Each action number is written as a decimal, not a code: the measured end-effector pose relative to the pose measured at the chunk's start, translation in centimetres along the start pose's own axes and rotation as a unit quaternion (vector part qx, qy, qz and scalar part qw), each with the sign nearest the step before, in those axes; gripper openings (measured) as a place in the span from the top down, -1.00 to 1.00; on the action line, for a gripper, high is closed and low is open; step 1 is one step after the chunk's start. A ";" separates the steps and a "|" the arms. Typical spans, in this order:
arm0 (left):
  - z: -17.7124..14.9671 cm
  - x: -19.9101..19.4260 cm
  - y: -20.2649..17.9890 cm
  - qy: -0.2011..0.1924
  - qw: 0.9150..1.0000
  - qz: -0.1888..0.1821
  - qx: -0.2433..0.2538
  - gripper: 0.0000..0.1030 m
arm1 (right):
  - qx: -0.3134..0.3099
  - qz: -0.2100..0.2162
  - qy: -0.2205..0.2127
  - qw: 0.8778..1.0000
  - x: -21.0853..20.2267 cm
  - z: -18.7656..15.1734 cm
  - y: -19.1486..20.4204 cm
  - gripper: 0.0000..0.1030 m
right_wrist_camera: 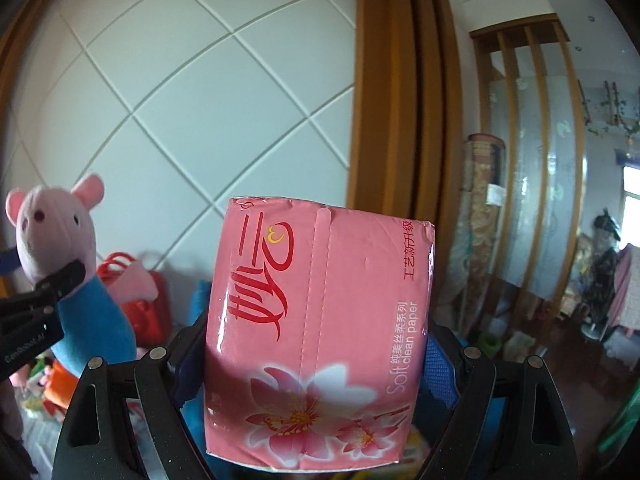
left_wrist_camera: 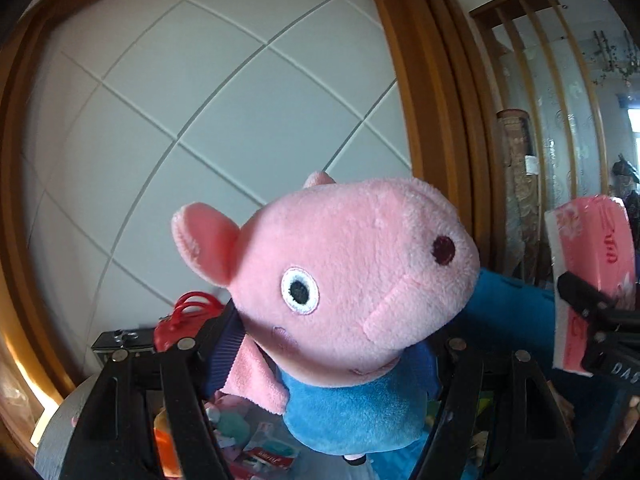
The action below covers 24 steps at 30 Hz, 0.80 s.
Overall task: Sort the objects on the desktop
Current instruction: 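Carry the pig plush in the left tool and tissue pack in the right tool to the bin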
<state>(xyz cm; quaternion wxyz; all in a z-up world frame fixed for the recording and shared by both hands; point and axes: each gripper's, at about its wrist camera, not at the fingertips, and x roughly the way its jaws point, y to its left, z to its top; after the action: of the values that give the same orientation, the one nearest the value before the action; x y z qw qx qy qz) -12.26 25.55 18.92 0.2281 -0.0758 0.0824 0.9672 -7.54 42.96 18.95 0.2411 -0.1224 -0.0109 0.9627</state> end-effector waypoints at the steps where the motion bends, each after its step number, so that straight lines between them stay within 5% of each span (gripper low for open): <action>1: 0.5 0.2 -1.2 -0.005 1.000 -0.010 -0.001 -0.40 | -0.001 -0.005 0.002 1.000 0.2 0.0 -0.7 -0.71; 7: 1.1 2.5 -8.5 0.010 0.997 -0.070 0.010 -0.40 | -0.006 -0.037 0.031 0.999 2.6 -1.7 -5.8 -0.71; 12: -0.6 6.7 -13.1 0.098 0.990 -0.094 0.038 -0.40 | -0.010 -0.047 0.066 0.997 4.6 -3.7 -8.9 -0.71; 18: -2.5 8.9 -14.8 0.182 0.976 -0.119 0.033 -0.42 | -0.029 -0.044 0.097 0.994 6.7 -5.5 -10.0 -0.72; 24: -4.2 8.3 -15.4 0.222 0.966 -0.132 0.029 -0.50 | -0.045 -0.038 0.108 0.992 7.7 -6.4 -10.1 -0.72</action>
<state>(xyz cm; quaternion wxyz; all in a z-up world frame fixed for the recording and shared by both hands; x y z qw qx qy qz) -12.19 41.89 11.41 0.3316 -0.2924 0.1481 0.8847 -7.91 55.28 11.81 0.2713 -0.2356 -0.0326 0.9326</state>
